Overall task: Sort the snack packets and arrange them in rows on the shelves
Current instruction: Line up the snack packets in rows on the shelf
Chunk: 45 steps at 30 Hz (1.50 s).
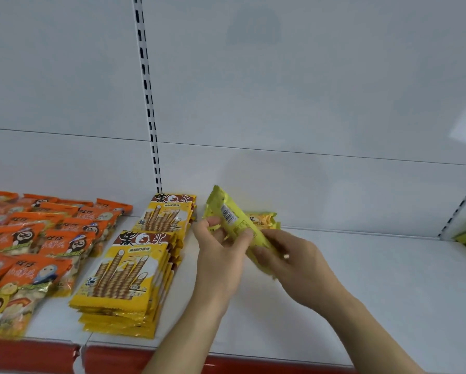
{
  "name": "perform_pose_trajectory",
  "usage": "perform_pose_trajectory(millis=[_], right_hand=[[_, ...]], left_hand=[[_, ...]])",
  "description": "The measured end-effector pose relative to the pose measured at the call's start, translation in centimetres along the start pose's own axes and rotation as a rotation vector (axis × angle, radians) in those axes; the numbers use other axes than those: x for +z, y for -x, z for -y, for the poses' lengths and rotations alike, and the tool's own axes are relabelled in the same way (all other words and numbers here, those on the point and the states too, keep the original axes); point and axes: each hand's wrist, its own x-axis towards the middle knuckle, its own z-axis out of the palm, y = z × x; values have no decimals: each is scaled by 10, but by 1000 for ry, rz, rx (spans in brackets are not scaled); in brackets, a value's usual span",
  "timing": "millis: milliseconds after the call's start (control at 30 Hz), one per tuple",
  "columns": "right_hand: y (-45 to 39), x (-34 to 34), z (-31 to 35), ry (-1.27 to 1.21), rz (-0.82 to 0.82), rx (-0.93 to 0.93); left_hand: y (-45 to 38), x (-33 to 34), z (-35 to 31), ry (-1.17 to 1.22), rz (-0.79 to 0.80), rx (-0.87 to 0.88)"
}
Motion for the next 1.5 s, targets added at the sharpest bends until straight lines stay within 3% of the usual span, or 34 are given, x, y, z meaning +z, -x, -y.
perform_pose_trajectory(millis=[100,233,500,600,700,800,867,1000,1100,1200,1267,1400,1500], right_hand=[[3,-2,-14,115,-196,-100],[7,1,-21,173,-236,-229],[7,-12,-20,153,-138,-92],[6,-7,-14,60,-210,7],[7,1,0,-112,-287,138],[10,3,3,-96,-246,112],[10,-2,0,-29,-234,56],[5,-19,-15,274,-477,-250],[-2,-25,-25,503,-357,-497],[-10,-23,-38,596,-210,-628],[-13,-19,-47,605,-175,-651],[-16,-7,-51,621,-114,-540],[-22,6,-50,618,-95,-534]], left_hand=[[-3,4,-3,42,-30,-4],[-5,4,-13,187,-25,-68],[-8,-2,-16,242,68,-52],[-8,2,-18,245,157,-91],[-4,3,-14,28,346,-134],[-2,-1,-14,-188,445,-34],[-3,-3,-19,-232,426,-17],[-5,-8,-34,-283,356,-84],[-5,-13,-38,-440,428,-80],[-10,-19,-37,-517,444,-55],[-11,-22,-37,-586,394,10],[-6,-25,-26,-1156,180,413],[-7,-25,-13,-1363,147,421]])
